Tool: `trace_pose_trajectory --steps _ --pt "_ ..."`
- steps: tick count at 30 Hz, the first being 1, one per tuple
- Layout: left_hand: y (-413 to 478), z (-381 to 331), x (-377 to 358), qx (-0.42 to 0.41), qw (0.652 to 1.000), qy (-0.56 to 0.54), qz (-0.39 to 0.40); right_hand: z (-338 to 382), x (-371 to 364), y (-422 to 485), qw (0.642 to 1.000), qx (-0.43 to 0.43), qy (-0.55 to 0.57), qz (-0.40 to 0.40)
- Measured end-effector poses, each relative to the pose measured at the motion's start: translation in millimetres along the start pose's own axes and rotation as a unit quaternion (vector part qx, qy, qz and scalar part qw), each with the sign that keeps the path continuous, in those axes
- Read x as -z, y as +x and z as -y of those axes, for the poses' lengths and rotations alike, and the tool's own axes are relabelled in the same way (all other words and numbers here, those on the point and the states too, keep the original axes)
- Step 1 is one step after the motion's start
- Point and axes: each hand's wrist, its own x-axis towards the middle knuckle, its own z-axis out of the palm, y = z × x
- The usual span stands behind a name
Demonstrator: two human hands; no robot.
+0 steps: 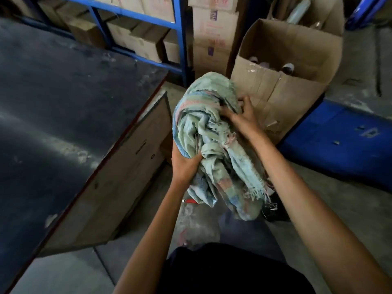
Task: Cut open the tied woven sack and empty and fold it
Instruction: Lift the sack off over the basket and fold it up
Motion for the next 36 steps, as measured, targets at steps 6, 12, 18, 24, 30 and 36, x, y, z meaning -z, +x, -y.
trace_pose_trajectory --steps 6,12,18,24,30,36 --pt "46.1 30.9 24.9 0.126 0.975 -0.135 -0.123 -18.4 -7.8 0.7 0.971 -0.031 -0.118 0.208" --pt "108.9 57.2 -18.0 0.183 0.964 -0.121 -0.151 -85.4 -58.5 71.5 0.959 -0.025 -0.046 0.279" --pt "165.5 142.6 -70.5 0.273 0.934 -0.171 -0.153 -176.3 -64.5 161.3 0.951 -0.043 -0.076 0.295" --pt "240.7 265.6 -100.2 0.323 0.909 -0.194 -0.18 -288.5 -103.4 250.1 0.949 -0.048 -0.095 0.297" --pt "343.2 391.0 -99.7 0.317 0.894 -0.228 -0.218 -392.6 -177.3 358.6 0.946 0.025 -0.155 0.284" --pt "394.2 477.8 -109.5 0.261 0.933 0.011 -0.246 -508.3 -233.8 424.3 0.914 0.08 -0.282 0.282"
